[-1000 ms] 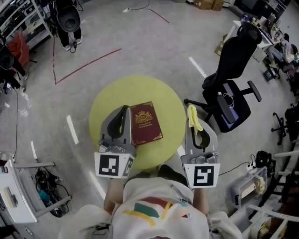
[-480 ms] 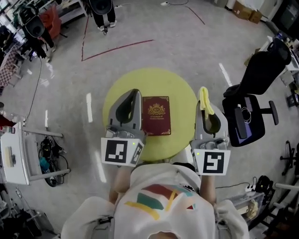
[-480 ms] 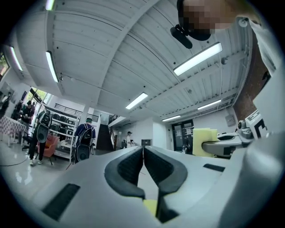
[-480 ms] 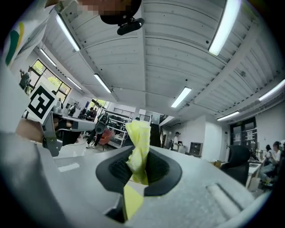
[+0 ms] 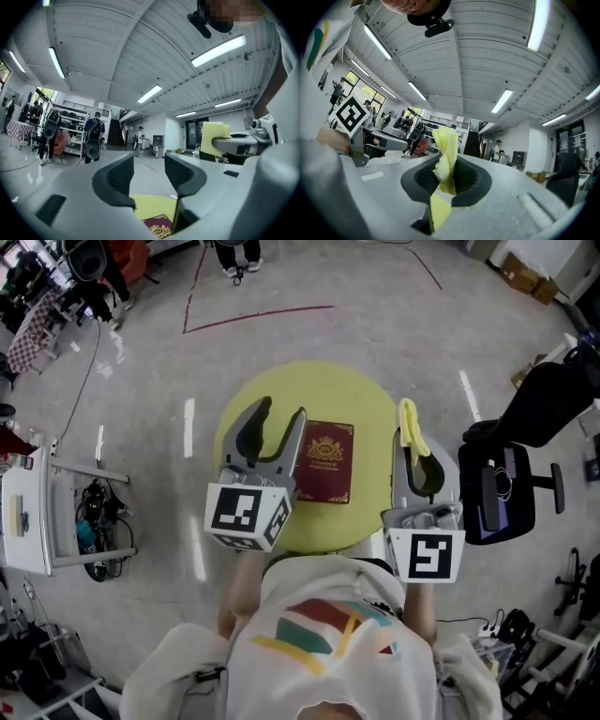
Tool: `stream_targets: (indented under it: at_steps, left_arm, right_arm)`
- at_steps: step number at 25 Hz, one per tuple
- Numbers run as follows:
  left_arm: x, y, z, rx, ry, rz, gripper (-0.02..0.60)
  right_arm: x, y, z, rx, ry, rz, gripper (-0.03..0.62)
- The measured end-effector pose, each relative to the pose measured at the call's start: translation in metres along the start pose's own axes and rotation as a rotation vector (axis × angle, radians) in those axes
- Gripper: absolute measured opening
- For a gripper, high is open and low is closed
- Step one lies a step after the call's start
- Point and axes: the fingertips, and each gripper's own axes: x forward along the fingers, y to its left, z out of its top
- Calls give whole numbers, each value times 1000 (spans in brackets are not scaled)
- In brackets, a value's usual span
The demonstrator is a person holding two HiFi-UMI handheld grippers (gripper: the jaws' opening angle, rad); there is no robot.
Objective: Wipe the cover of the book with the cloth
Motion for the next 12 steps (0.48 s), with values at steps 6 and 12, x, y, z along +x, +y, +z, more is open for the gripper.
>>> stream_targets:
  at_steps: [6,12]
  left_arm:
    - [16,18,-81,-165,206,6,219]
    - [15,13,-176,-234,438,-22,219]
  right_arm:
    - [2,-1,-11,3,41,-3,31]
    - [-5,-4,-21,22,81,-28,31]
